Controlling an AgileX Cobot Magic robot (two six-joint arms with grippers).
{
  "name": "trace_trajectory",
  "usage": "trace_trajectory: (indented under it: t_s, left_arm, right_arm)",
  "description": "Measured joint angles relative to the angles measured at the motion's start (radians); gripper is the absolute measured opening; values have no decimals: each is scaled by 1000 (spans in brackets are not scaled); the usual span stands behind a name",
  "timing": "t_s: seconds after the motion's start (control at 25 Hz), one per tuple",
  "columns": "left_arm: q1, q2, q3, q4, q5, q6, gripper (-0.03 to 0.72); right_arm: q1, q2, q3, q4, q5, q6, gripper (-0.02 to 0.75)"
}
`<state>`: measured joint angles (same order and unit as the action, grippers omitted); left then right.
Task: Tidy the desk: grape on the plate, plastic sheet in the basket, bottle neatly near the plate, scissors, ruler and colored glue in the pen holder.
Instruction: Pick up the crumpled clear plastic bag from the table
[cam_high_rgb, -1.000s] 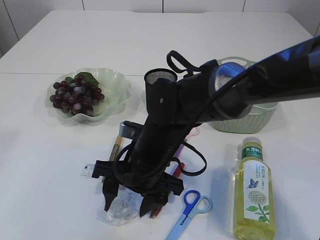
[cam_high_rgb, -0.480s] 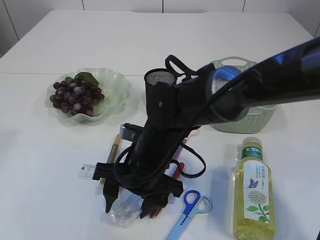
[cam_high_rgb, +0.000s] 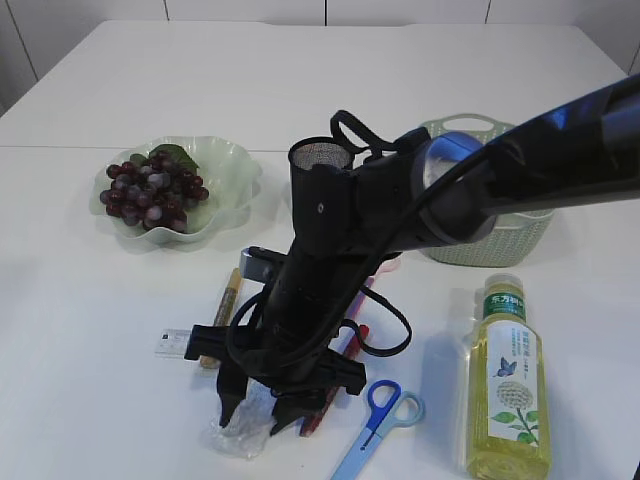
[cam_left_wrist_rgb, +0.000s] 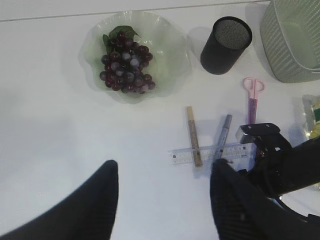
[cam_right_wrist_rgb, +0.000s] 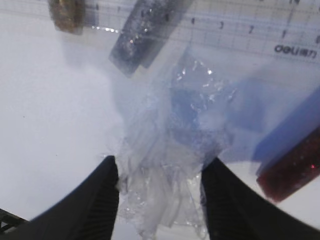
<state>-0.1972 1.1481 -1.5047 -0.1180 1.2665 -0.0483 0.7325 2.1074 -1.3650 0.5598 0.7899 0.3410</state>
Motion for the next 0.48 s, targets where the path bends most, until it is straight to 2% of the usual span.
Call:
trace_trajectory:
  t_s: [0.24,0.48]
  left_arm:
    - [0,0,0,5,0,0,426]
    - [0,0,0,13,0,0,426]
  right_arm:
    - [0,0,0,8,0,0,293]
    - [0,0,0,14,11,0,237]
